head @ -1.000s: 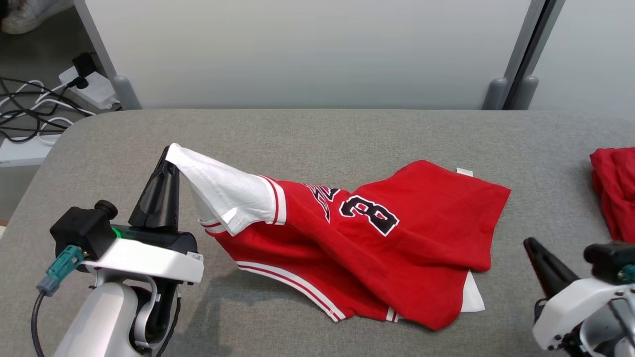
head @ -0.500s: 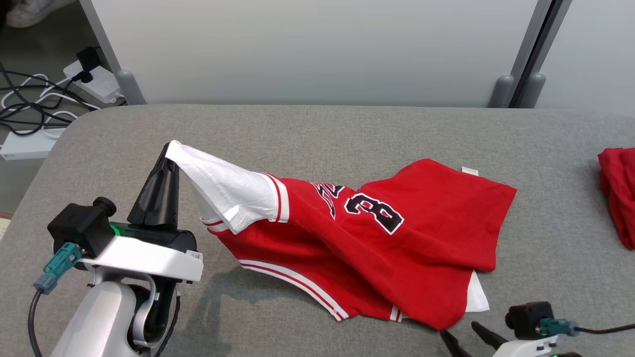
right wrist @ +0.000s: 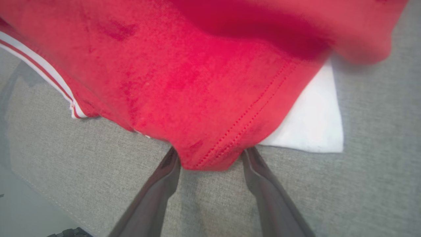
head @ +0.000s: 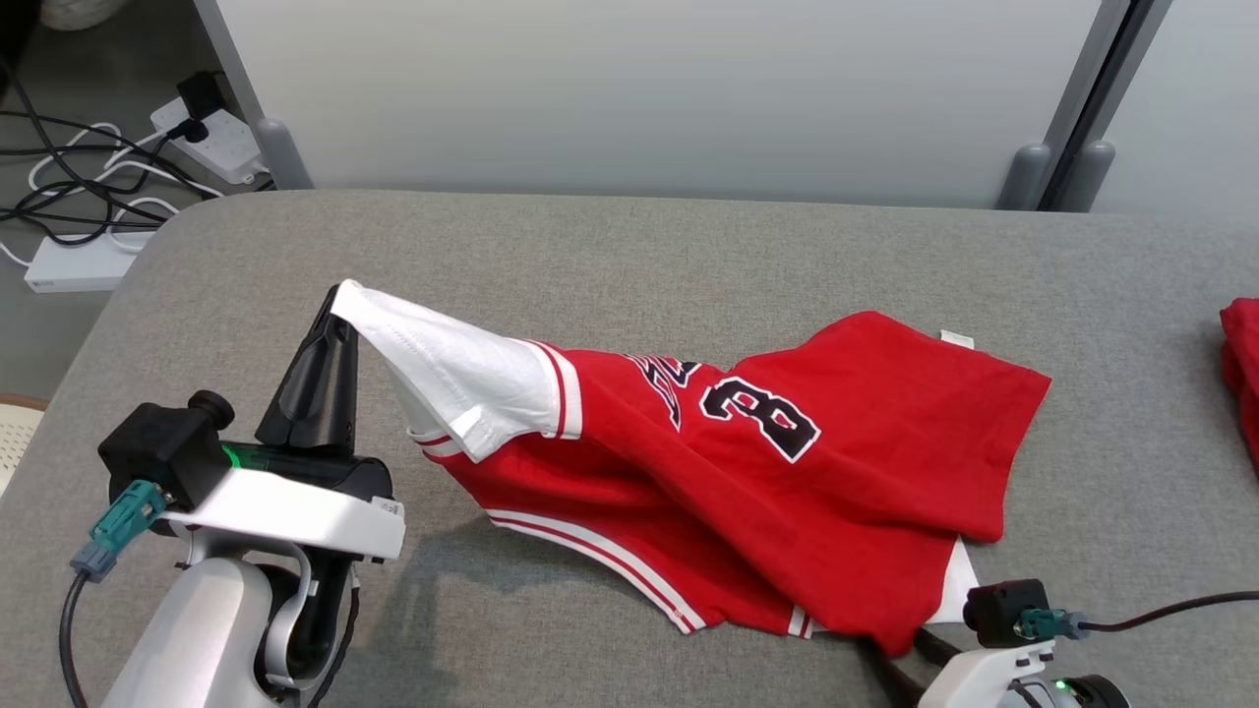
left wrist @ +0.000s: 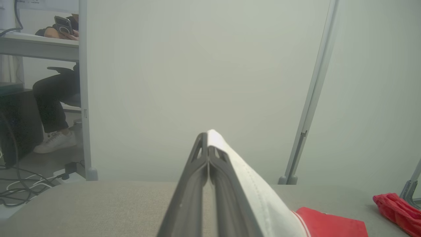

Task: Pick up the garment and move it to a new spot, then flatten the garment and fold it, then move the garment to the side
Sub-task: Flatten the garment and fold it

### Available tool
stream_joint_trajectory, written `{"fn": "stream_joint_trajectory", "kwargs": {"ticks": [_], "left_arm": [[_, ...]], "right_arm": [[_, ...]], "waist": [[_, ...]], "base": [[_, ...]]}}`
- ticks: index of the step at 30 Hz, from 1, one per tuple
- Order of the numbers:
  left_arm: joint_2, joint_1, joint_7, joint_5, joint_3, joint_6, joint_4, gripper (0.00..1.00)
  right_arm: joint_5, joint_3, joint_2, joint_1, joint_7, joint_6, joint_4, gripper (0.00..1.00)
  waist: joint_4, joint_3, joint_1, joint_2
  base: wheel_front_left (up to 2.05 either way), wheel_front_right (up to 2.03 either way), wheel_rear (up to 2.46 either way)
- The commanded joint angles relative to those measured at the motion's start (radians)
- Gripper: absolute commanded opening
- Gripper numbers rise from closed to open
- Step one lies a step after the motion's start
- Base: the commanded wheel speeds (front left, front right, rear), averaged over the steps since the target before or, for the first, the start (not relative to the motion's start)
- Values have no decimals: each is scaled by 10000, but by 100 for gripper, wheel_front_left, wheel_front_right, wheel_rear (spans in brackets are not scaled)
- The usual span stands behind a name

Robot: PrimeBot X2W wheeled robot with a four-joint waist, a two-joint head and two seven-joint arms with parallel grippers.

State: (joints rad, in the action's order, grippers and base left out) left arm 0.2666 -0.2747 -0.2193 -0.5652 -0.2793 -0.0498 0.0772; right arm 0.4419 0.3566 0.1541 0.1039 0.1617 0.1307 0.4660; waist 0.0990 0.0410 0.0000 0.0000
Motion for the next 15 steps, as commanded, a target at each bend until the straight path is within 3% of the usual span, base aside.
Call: {"fn": "stream_joint_trajectory", "kwargs": {"ticks": [1,2,3,4,10,15], "left_arm": [[262,-520,-39,-124,366,-69,-219,0],[281,-531,-37,-135,367,-72,-215,0],[286,-537,-39,-138,369,-78,-215,0],[291,-539,-42,-140,371,-85,-214,0],[328,-498,-58,-151,343,-87,-192,0],[372,-447,-111,-131,363,-91,-269,0]], "right_arm": [[87,220,-3,370,-160,0,-116,81],[179,343,-1,511,-320,0,158,38],[226,414,5,577,-413,0,270,22],[267,504,21,638,-486,0,382,0],[395,786,311,854,-906,0,550,0],[175,118,792,594,-1057,0,-290,0]], "waist": [[9,3,0,0],[20,13,0,0],[23,17,0,0],[21,17,0,0],[-27,-28,0,0],[-123,-173,0,0]], "base": [[0,0,0],[0,0,0],[0,0,0],[0,0,0],[0,0,0],[0,0,0]]}}
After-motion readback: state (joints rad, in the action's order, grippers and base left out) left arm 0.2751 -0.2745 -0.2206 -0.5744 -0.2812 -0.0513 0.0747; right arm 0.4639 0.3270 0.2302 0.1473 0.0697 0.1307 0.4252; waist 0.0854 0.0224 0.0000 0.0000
